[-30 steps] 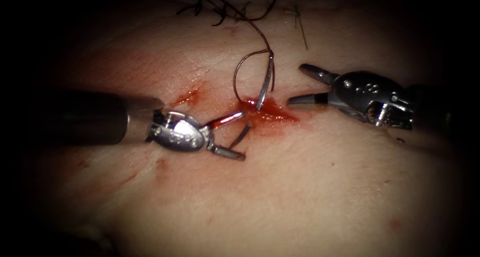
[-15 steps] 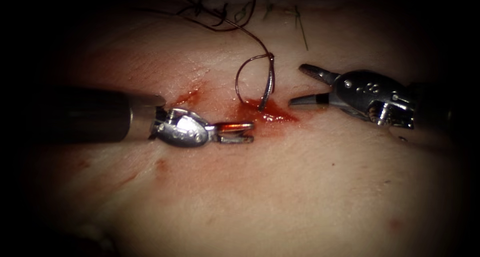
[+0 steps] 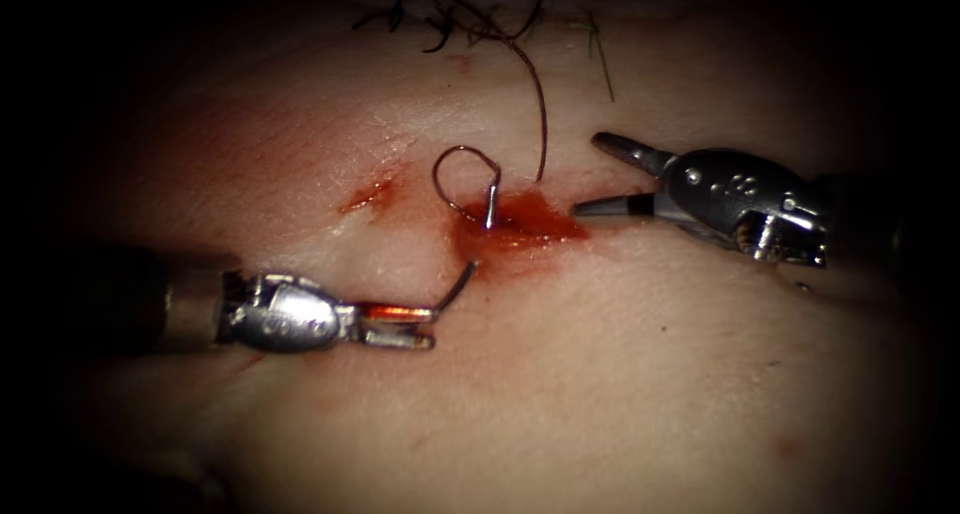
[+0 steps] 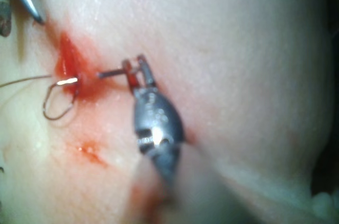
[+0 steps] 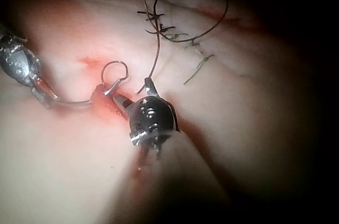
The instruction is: Wound Closure
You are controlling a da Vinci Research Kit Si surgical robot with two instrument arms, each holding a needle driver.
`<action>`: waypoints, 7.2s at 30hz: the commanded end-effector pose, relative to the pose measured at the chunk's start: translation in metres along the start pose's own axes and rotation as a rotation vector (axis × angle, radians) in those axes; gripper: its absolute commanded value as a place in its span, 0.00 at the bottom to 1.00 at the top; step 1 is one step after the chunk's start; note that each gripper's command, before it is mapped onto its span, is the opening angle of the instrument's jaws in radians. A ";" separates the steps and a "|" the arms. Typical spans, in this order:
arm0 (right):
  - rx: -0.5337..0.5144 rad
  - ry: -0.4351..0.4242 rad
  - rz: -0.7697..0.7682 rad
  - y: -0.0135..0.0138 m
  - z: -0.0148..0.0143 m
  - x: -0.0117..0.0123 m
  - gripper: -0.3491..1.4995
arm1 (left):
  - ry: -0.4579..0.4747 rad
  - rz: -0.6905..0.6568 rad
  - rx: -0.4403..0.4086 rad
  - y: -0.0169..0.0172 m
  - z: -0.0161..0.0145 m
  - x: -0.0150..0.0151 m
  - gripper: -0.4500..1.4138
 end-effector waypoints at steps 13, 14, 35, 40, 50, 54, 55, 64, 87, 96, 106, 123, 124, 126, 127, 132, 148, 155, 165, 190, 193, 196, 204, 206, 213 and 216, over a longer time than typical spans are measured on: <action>0.057 -0.062 0.198 -0.0034 0.0002 0.0002 0.84 | 0.029 -0.019 -0.004 0.0024 -0.0033 0.0075 0.00; 0.059 -0.065 0.209 -0.0035 0.0002 0.0001 0.84 | 0.032 -0.022 -0.006 0.0028 -0.0035 0.0081 0.00; 0.095 -0.167 -0.101 -0.0064 0.0030 -0.0012 0.84 | 0.065 0.034 0.242 -0.0034 -0.0115 0.0189 0.00; 0.001 -0.179 -0.168 -0.0065 0.0048 -0.0006 0.88 | 0.065 0.038 0.288 -0.0050 -0.0121 0.0192 0.00; -0.110 -0.154 -0.233 -0.0072 0.0058 0.0019 0.90 | 0.085 0.045 0.399 -0.0076 -0.0140 0.0186 0.00; -0.120 -0.155 -0.254 -0.0071 0.0062 0.0025 0.88 | 0.070 0.044 0.415 -0.0077 -0.0141 0.0184 0.00; -0.126 -0.154 -0.255 -0.0072 0.0068 0.0023 0.87 | 0.072 0.045 0.414 -0.0076 -0.0140 0.0184 0.00; -0.125 -0.167 -0.261 -0.0066 0.0084 0.0021 0.57 | 0.082 0.050 0.405 -0.0074 -0.0137 0.0183 0.00; -0.033 -0.244 -0.255 -0.0157 0.0082 0.0005 0.00 | 0.088 0.069 0.393 -0.0065 -0.0120 0.0175 0.00; -0.003 -0.255 -0.228 -0.0194 0.0077 0.0035 0.00 | 0.087 0.078 0.379 -0.0057 -0.0106 0.0169 0.00; -0.227 -0.204 -0.193 -0.0146 0.0066 0.0035 0.95 | 0.091 0.079 0.375 -0.0058 -0.0107 0.0168 0.00; -0.288 -0.229 -0.207 -0.0086 0.0098 0.0009 0.98 | 0.085 0.080 0.373 -0.0057 -0.0104 0.0167 0.00; -0.290 -0.230 -0.204 -0.0081 0.0101 0.0009 0.98 | 0.085 0.080 0.373 -0.0057 -0.0104 0.0167 0.00; -0.291 -0.226 -0.203 -0.0078 0.0104 0.0010 0.97 | 0.085 0.080 0.373 -0.0057 -0.0104 0.0167 0.00; -0.290 -0.225 -0.202 -0.0078 0.0106 0.0010 0.96 | 0.085 0.081 0.373 -0.0057 -0.0104 0.0167 0.00; -0.272 -0.211 -0.210 -0.0080 0.0118 0.0008 0.84 | 0.083 0.081 0.371 -0.0057 -0.0104 0.0166 0.00; -0.104 -0.249 -0.211 -0.0145 0.0103 0.0007 0.00 | 0.084 0.082 0.370 -0.0057 -0.0105 0.0165 0.00; -0.077 -0.235 -0.197 -0.0187 0.0095 0.0043 0.00 | 0.077 0.079 0.363 -0.0046 -0.0100 0.0161 0.00; -0.025 -0.204 -0.183 -0.0232 0.0097 0.0097 0.00 | 0.078 0.077 0.361 -0.0045 -0.0099 0.0158 0.00; -0.145 -0.315 -0.430 -0.0145 0.0068 0.0020 0.98 | 0.083 0.076 0.351 -0.0051 -0.0108 0.0153 0.00; -0.179 -0.343 -0.448 -0.0128 0.0079 0.0008 0.98 | 0.082 0.076 0.351 -0.0051 -0.0108 0.0154 0.00; -0.195 -0.361 -0.471 -0.0114 0.0086 -0.0001 0.98 | 0.082 0.076 0.351 -0.0050 -0.0108 0.0154 0.00; -0.204 -0.370 -0.504 -0.0111 0.0105 -0.0011 0.98 | 0.083 0.076 0.351 -0.0050 -0.0109 0.0154 0.00; -0.201 -0.360 -0.514 -0.0113 0.0108 -0.0009 0.98 | 0.083 0.076 0.351 -0.0050 -0.0109 0.0154 0.00; -0.215 -0.301 -0.544 -0.0118 0.0123 -0.0002 0.99 | 0.083 0.075 0.351 -0.0051 -0.0109 0.0154 0.00; -0.211 -0.291 -0.561 -0.0122 0.0129 0.0002 0.99 | 0.083 0.075 0.351 -0.0051 -0.0109 0.0154 0.00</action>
